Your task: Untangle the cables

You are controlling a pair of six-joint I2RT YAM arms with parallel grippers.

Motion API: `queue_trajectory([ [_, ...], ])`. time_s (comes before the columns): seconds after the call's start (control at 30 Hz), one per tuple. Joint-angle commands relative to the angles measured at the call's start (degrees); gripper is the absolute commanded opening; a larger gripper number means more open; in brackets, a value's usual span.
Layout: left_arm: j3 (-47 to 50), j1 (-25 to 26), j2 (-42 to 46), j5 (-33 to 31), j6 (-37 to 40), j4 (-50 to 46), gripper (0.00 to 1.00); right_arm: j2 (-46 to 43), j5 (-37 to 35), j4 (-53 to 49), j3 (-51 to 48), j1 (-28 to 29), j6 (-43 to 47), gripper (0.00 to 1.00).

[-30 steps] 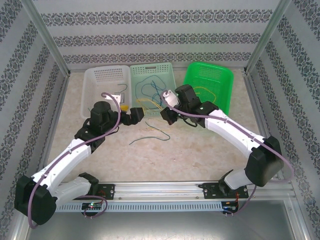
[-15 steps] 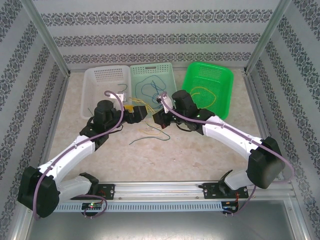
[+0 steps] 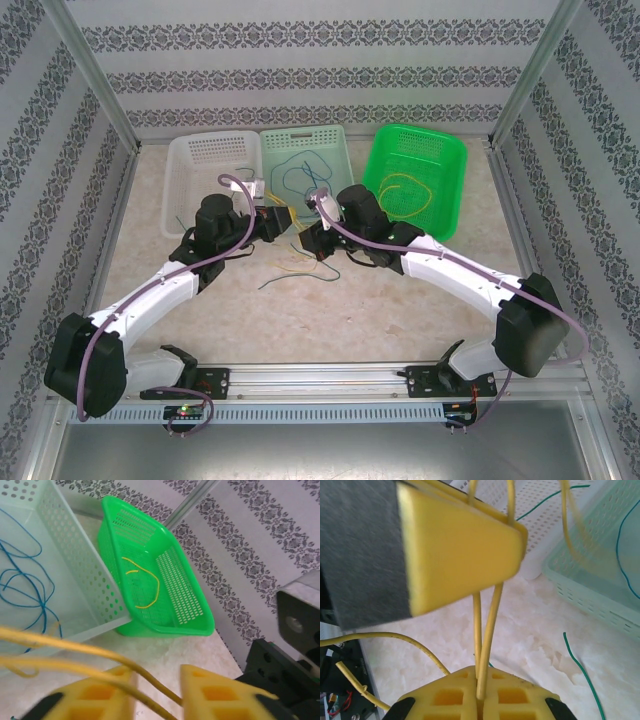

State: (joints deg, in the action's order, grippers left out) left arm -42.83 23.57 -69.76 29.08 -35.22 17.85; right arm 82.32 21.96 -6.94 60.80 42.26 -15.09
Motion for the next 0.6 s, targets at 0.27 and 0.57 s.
queue_trajectory([
  [0.27, -0.9, -0.4, 0.3, -0.4, 0.2, 2.1, 0.05, -1.1, -1.8, 0.7, -2.6, 0.4, -1.9, 0.26],
  [0.57, -1.0, -0.3, -0.6, 0.8, -0.7, 2.2, 0.05, 0.0, -1.6, 1.8, -2.2, 0.3, -1.9, 0.35],
])
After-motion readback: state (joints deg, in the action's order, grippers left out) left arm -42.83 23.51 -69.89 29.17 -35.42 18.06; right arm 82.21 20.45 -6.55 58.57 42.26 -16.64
